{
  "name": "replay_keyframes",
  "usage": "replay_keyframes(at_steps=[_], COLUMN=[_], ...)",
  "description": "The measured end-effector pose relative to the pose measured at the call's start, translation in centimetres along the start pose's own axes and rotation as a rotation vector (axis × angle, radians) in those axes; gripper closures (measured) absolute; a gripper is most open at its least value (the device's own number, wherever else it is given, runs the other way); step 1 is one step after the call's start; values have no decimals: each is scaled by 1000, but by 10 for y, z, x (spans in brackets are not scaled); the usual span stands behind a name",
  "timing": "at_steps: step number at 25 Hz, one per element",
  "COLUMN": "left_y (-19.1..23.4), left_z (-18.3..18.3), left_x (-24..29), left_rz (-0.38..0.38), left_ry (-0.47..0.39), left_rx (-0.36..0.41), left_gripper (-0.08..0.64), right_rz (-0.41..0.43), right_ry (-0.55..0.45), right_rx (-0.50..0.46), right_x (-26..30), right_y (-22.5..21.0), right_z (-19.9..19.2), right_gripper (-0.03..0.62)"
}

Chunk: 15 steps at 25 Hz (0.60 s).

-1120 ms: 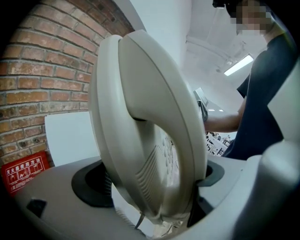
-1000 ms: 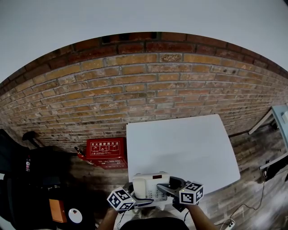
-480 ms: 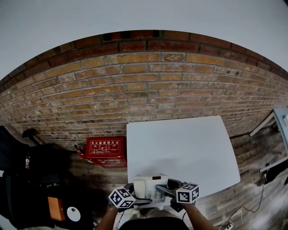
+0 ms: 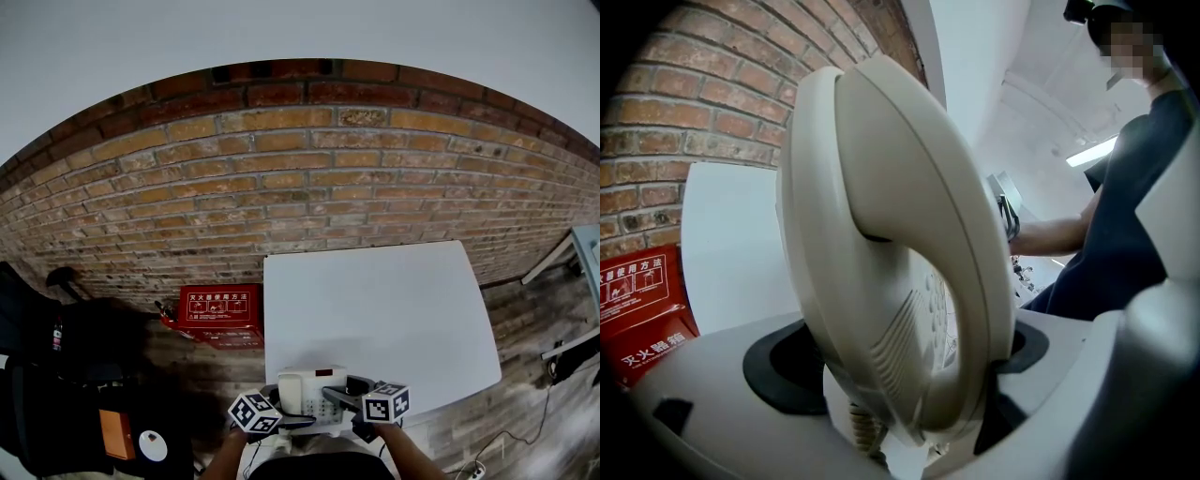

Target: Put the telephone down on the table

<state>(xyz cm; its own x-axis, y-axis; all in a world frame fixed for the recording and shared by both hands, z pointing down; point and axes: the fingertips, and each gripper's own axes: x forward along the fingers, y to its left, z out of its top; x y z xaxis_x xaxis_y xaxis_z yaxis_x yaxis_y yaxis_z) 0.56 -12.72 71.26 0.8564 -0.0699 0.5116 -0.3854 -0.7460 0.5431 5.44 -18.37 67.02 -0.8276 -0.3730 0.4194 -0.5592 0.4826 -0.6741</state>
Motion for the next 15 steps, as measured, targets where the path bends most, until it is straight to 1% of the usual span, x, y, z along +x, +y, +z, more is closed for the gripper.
replay_keyframes(at_steps=[4,9,15], left_y=[4,9,10], left_z=[-6,-5,-4], left_x=[2,3,6], left_rz=[-6,-13,-21], left_ry=[10,-4,7], left_rx=[-12,-52,-62], left_gripper=[61,61,61], right_rz=[-5,-10,-6], right_ry=[8,3,2], right_rx=[14,33,61], right_x=[4,11,12], right_y=[-5,-11,-18], right_z=[-5,-4,-5], right_gripper=[330,330,330])
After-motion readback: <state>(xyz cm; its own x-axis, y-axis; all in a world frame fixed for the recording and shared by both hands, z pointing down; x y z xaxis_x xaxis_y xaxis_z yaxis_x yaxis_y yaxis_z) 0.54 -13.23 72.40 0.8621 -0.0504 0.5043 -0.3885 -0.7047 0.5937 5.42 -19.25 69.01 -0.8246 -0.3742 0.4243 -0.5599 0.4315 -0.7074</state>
